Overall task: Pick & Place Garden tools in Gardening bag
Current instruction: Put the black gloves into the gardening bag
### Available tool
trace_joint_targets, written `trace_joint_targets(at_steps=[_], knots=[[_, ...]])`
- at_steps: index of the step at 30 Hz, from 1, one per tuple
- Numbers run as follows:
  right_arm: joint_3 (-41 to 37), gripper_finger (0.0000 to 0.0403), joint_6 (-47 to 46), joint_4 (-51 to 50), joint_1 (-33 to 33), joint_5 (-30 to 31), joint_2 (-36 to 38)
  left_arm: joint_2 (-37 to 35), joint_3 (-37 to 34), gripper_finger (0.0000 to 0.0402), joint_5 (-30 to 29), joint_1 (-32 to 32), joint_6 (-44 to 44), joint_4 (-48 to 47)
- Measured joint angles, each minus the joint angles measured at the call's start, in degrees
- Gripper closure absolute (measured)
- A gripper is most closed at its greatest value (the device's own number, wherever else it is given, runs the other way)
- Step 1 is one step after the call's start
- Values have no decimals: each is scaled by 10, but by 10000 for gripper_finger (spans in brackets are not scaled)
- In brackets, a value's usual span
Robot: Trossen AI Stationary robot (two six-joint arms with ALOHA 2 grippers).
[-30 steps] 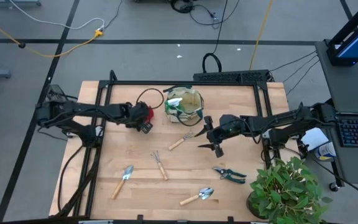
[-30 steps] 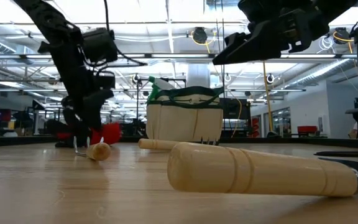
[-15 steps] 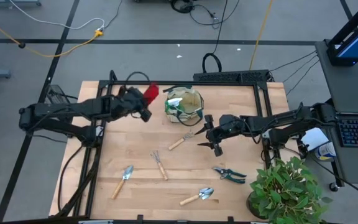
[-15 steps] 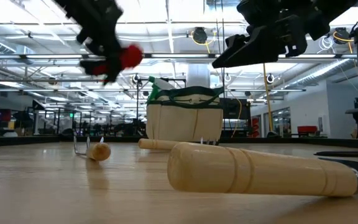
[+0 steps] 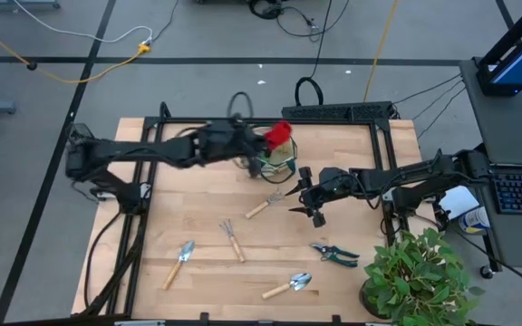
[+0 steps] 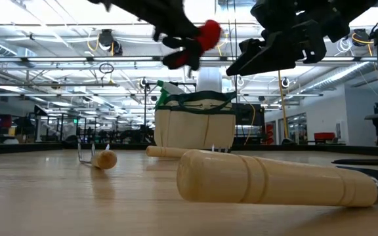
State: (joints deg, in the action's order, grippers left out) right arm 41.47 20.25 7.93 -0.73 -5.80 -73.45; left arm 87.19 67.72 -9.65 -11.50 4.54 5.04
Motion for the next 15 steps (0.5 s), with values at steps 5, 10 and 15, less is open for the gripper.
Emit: trace_joint_targets(at_steps=[5,10,15], knots=[[0,190,0,-4,0,0,0,93,52,386,11,-15,11,-15],[0,190,0,-9,0,0,0,153,73,381,9,-28,10,-27],[0,190,0,-10,0,0,0,156,77,384,2,-40,9,-85]])
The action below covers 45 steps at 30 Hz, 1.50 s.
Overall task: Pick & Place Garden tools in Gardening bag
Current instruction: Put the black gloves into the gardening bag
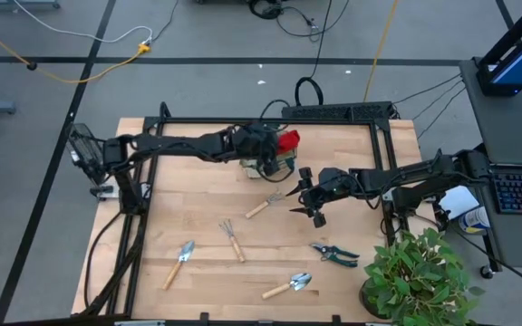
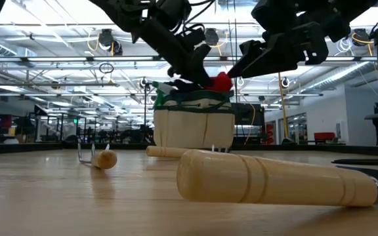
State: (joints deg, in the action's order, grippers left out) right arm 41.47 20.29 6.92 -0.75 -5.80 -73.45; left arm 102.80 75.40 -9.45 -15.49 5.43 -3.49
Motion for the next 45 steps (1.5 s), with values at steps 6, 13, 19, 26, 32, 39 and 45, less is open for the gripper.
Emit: trace_joint_targets(at_steps=[6,13,19,26,32,39,45], knots=[[0,190,1,-3,0,0,0,-16,0,377,-2,0,-2,-90],[0,190,1,-3,0,1,0,-17,0,379,-16,0,-9,-111],[0,190,21,-3,0,33,0,-17,0,376,-16,2,-16,-129],[0,190,216,60,28,177,0,-52,0,381,-51,17,-26,-134],[0,190,219,91,94,101,-2,-77,0,379,-71,19,-44,-183],[0,190,214,103,147,101,-30,-71,0,376,-70,16,-59,-223],[0,190,399,167,158,99,-62,-71,0,374,-56,14,-56,-237]])
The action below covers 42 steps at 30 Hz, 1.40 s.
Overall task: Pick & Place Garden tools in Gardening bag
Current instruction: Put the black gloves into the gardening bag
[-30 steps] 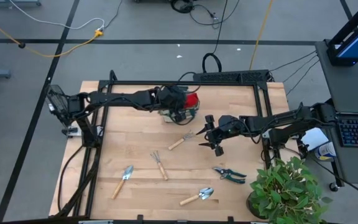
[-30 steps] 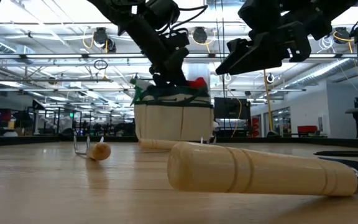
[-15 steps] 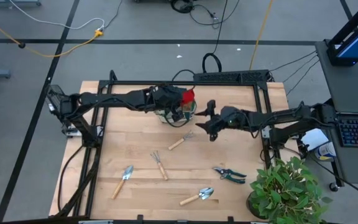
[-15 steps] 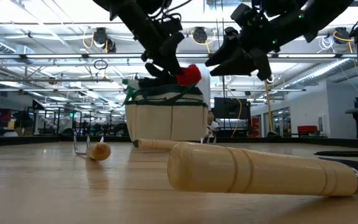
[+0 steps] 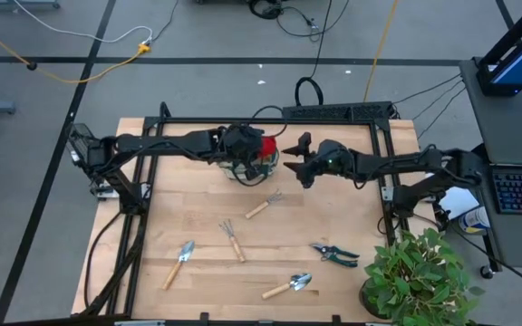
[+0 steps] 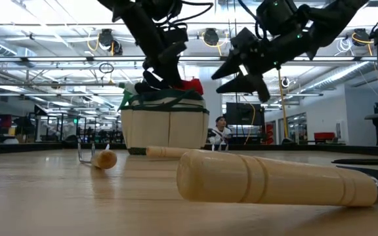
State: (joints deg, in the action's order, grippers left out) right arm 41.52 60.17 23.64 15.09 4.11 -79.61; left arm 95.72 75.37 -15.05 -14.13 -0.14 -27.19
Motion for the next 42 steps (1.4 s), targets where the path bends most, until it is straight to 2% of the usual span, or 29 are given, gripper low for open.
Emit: trace_joint_targets(at_steps=[6,12,19,22,27,32,37,42], knots=[[-1,190,-83,-6,0,-25,-14,0,0,380,6,0,26,-6],[-1,190,-87,-24,0,-29,-23,14,0,359,70,-6,56,-21],[-2,190,-81,-31,0,-29,-44,9,3,372,49,-8,66,-44],[0,190,-70,-24,0,-29,-55,7,28,371,45,-6,65,-61],[0,190,-69,-20,0,-28,-56,3,94,367,14,-4,71,-139],[0,190,-71,-13,0,-28,-52,5,131,375,14,-4,71,-206],[0,190,-82,-16,0,-28,-53,4,137,378,18,0,101,-253],[0,190,-85,-16,-1,-28,-53,13,137,378,15,0,95,-274]])
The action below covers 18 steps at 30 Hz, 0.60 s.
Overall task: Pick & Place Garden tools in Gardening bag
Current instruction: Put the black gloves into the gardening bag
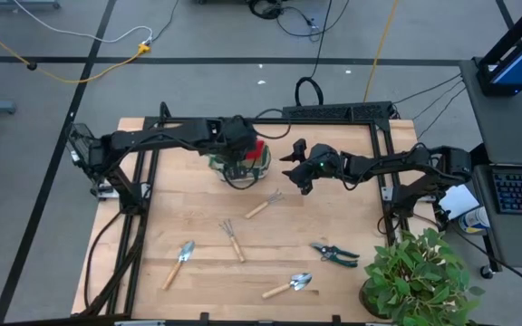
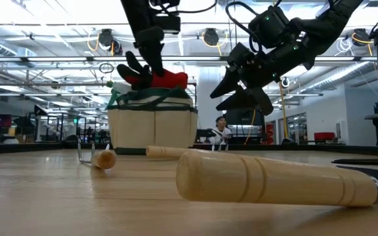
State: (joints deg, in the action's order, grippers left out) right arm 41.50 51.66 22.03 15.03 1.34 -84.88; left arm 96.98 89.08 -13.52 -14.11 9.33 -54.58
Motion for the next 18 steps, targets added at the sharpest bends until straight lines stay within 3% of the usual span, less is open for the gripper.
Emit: trace_joint_targets(at_steps=[10,18], knots=[[0,190,-2,0,0,0,0,53,0,366,-1,-2,11,-17],[0,190,-2,1,0,0,0,55,0,369,-1,-2,-2,-50]])
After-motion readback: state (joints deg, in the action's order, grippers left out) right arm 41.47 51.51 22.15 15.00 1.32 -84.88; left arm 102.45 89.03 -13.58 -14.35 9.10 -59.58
